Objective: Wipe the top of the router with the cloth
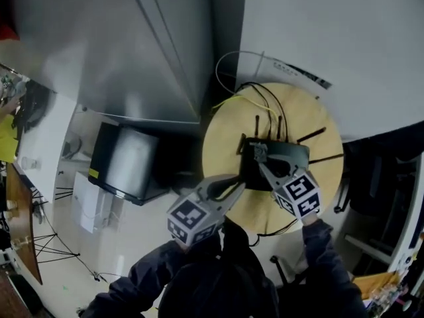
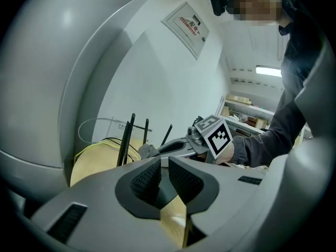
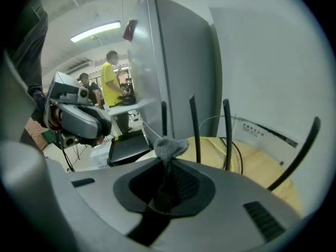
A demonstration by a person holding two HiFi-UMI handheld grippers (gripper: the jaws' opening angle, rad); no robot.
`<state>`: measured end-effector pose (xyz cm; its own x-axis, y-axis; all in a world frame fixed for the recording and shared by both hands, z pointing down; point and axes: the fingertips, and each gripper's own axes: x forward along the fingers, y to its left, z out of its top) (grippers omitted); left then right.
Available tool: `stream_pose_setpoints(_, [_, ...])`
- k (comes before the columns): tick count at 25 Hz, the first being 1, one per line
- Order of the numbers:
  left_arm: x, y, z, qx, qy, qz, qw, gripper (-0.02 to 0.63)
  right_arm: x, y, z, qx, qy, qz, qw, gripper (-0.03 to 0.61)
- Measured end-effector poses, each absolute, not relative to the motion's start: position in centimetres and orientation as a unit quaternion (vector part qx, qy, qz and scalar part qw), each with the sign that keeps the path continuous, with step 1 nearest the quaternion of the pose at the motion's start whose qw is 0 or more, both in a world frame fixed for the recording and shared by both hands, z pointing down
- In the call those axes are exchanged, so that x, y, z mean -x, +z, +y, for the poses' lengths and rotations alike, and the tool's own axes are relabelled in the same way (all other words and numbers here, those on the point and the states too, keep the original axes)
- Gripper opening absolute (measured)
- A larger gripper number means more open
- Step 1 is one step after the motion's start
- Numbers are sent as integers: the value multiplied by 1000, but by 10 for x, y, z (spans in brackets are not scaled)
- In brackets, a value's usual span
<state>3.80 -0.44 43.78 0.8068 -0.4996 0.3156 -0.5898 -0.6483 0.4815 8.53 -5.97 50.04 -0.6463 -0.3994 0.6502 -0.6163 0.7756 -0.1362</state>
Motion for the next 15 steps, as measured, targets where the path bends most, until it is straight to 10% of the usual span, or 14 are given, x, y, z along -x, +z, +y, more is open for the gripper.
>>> stream_pose_setpoints(15, [-27,469,-21,-900,84,-283,320,31,-63,600,-101,-200,100,-842,491,64])
